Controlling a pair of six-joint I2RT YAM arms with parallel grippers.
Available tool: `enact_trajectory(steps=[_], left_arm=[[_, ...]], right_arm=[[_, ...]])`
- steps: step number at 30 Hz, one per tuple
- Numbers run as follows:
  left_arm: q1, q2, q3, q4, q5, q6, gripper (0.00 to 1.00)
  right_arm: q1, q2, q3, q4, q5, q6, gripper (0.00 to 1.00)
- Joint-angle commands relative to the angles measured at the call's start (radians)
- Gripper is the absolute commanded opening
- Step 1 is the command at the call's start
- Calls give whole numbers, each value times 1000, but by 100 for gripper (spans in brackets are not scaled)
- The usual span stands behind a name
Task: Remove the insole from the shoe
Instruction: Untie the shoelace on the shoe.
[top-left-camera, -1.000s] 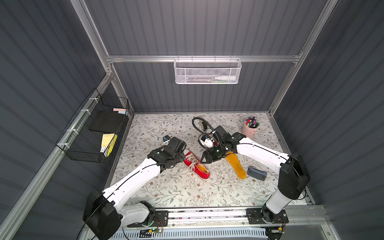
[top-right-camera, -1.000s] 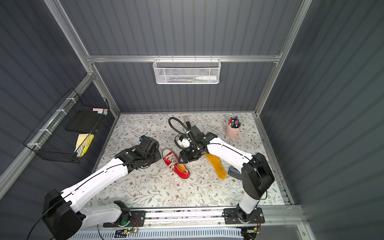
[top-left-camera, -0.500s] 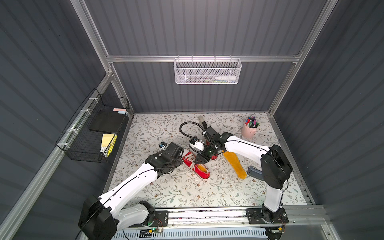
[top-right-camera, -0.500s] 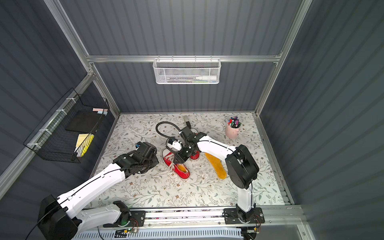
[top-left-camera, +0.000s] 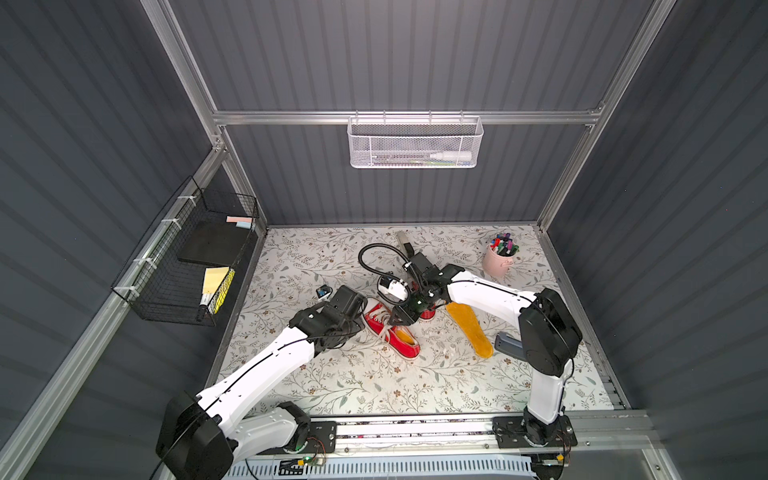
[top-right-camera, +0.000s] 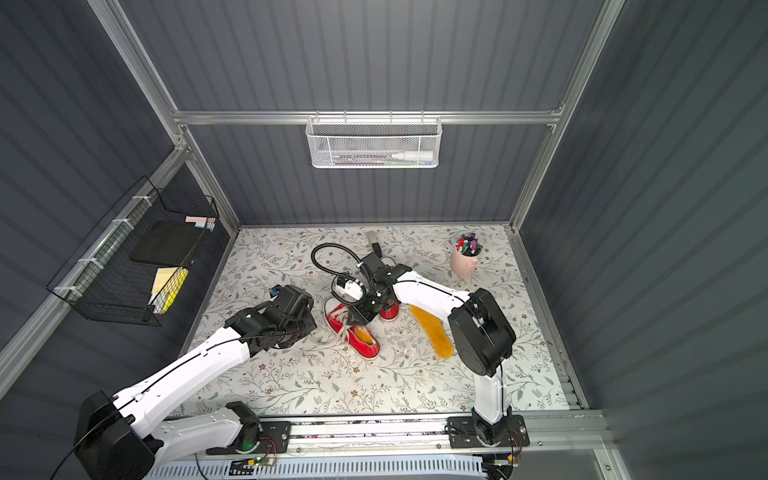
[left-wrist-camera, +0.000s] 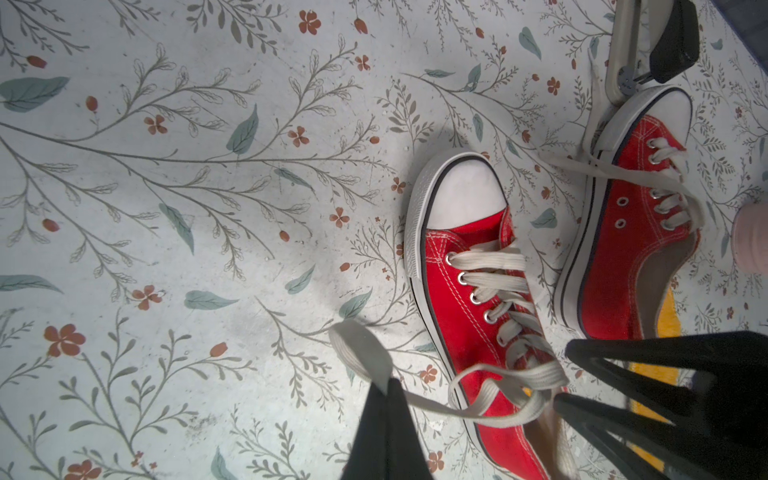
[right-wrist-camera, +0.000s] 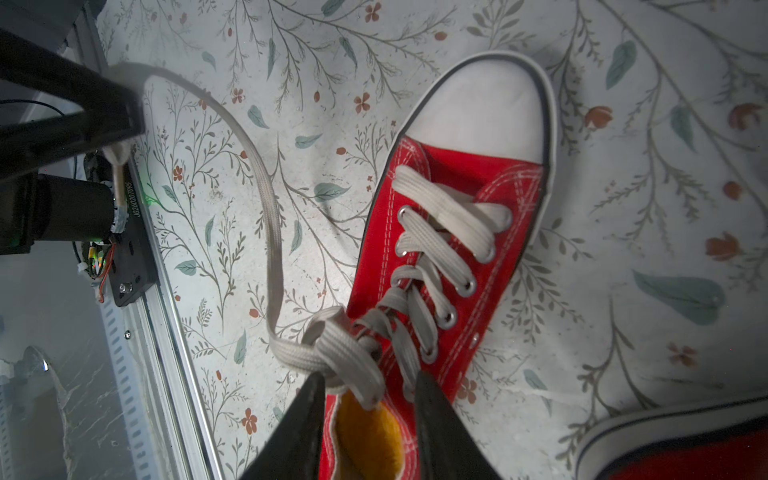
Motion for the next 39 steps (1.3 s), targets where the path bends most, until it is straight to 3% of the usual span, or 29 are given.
enact_trajectory(steps=[1,12,20,26,34,39], left_arm=[[5,-25,14,-35,-8,-13,0],[5,-46,14,-70,-18,-26,0],[5,-86,-35,-111,-10,-61,0],[6,-82,-34,-103,-9,-55,0],[5,-101,-33,-119,-25,-56,0],[5,-112,-22,-84,-26,-27,0]], right_arm=[[7,34,27,4,-21,-14,34],[9,25,71,-13,-23,11,7],[8,-156,75,-7,69,130,5],[7,-239,13,127,180,300,3],[-23,-134,103,192,424,415,1],[-41,-36,169,175,353,410,2]])
